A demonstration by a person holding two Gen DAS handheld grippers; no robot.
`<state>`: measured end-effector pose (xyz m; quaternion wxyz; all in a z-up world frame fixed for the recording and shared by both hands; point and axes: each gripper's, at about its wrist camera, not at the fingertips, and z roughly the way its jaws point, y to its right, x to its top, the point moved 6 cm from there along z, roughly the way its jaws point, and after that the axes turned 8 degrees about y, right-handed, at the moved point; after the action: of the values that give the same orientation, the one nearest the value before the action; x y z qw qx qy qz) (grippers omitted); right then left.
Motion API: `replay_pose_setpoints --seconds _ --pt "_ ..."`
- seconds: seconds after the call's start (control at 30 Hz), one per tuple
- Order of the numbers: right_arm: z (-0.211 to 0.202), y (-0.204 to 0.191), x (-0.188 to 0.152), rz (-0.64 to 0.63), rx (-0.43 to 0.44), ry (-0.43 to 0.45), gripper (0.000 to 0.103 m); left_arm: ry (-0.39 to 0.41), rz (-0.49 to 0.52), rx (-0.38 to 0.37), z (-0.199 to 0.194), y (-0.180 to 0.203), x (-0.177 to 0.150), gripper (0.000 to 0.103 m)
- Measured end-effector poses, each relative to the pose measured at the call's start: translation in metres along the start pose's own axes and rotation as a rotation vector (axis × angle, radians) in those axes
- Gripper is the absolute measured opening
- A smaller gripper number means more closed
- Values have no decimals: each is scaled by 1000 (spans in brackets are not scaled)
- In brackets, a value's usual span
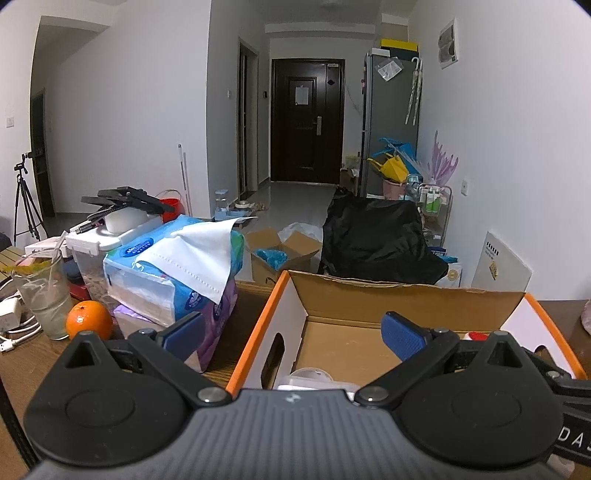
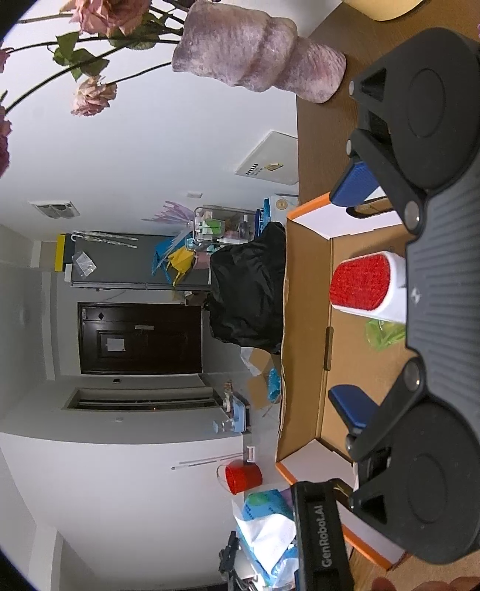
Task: Organize rigid objects
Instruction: 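Open both tools to drop the swab container and plug adapter into the box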
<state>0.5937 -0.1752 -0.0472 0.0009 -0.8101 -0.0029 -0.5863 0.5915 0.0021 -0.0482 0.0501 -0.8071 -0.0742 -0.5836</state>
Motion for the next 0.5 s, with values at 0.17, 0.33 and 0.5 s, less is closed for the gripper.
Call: replay_pose_setpoints --seconds 0.17,0.33,0.5 --pt "-13 1 4 -11 3 18 103 12 0 -10 -12 -2 2 103" --pt "-28 3 7 -11 12 42 103 28 5 -22 -26 -2 3 103" --pt "-44 6 8 -14 16 61 103 47 12 -35 -40 -2 4 103"
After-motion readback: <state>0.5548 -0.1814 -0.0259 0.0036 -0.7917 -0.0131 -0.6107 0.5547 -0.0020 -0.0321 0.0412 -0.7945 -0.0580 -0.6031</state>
